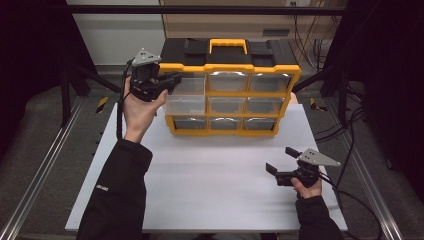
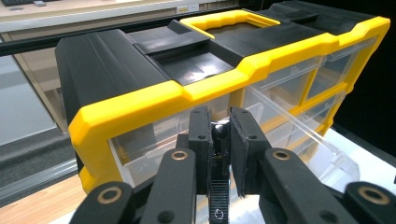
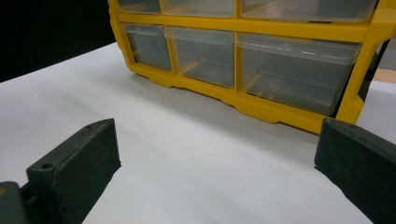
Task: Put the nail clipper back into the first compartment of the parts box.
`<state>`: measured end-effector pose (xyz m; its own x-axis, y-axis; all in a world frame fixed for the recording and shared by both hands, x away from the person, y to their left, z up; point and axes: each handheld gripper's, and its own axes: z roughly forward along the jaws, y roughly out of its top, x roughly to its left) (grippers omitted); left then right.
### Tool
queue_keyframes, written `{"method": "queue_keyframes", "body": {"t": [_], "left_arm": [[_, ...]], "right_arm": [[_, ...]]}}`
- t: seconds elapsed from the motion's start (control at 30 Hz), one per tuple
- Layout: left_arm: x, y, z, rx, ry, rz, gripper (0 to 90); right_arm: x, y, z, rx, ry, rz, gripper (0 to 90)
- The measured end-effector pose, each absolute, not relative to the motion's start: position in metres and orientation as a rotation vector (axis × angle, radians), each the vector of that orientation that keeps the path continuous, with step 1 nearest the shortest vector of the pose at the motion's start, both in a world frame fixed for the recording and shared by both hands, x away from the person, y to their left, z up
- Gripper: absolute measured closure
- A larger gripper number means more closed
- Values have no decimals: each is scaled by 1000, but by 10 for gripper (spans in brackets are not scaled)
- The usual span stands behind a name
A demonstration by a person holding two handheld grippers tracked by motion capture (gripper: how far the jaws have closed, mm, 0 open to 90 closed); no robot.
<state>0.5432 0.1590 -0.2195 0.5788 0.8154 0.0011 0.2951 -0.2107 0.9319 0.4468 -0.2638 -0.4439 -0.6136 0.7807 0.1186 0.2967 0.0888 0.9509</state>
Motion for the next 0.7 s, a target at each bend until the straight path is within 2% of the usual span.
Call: {"method": "queue_keyframes", "body": {"t": [0.7], "left_arm": [[543,160,-235,1850,895,627,785]], "right_arm": [[447,-263,-445,1059,1959,1535,3]]}}
